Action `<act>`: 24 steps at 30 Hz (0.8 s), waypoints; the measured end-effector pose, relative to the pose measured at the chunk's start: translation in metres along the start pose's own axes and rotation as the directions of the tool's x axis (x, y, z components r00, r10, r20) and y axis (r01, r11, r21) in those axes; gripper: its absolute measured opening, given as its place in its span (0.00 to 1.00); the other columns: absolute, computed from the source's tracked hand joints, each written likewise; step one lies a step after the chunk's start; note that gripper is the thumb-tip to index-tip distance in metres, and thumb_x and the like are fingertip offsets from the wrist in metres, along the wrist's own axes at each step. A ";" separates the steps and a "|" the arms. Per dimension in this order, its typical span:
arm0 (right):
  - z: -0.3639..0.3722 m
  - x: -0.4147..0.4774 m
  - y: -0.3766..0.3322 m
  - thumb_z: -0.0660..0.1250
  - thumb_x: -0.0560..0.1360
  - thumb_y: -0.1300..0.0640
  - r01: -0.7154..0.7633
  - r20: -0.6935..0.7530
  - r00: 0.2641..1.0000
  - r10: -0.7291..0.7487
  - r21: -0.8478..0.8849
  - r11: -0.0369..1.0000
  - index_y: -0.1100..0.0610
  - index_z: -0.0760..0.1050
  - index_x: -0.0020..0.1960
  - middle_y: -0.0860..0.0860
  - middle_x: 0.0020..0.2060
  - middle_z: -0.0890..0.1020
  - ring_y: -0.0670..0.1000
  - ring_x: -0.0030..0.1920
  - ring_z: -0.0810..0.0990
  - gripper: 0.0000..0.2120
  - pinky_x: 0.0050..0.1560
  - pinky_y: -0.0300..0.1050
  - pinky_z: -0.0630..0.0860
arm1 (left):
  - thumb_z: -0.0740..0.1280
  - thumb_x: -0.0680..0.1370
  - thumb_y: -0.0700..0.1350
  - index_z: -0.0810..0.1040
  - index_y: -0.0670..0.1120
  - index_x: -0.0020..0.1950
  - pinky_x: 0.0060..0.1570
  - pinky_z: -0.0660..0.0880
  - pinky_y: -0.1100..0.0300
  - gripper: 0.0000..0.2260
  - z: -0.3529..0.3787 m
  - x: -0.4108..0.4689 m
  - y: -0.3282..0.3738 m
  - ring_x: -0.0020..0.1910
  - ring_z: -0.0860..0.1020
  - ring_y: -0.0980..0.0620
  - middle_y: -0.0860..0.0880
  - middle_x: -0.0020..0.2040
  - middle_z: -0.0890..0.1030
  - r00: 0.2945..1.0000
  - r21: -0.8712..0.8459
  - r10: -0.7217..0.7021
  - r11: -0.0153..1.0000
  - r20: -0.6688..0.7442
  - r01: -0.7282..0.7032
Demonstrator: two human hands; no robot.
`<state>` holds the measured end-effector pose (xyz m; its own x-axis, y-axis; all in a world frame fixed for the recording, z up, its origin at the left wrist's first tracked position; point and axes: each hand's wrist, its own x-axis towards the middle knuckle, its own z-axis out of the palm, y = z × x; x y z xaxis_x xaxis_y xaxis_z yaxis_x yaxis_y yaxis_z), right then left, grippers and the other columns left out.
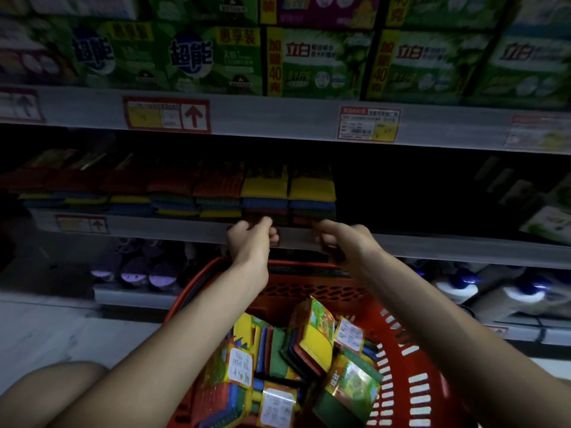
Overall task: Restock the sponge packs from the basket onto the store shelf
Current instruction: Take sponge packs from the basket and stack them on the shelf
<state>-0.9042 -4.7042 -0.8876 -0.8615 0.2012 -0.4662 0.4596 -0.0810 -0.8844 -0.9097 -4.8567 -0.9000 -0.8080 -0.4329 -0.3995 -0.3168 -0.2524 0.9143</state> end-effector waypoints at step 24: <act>-0.080 -0.068 0.083 0.74 0.76 0.58 0.193 0.297 0.954 0.034 -0.697 0.690 0.60 0.83 0.54 0.58 0.45 0.86 0.54 0.44 0.82 0.09 0.42 0.47 0.77 | 0.72 0.78 0.42 0.83 0.51 0.41 0.37 0.77 0.59 0.07 -0.106 -0.047 -0.055 0.34 0.82 0.56 0.50 0.34 0.83 0.824 0.496 0.211 0.711 0.526 -0.498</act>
<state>-0.7904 -4.6466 -0.9273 -0.8707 -0.1006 -0.4813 0.3016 0.6637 -0.6844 -0.8012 -4.9142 -0.9386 -0.9938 0.0452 -0.1014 -0.0689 0.4652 0.8825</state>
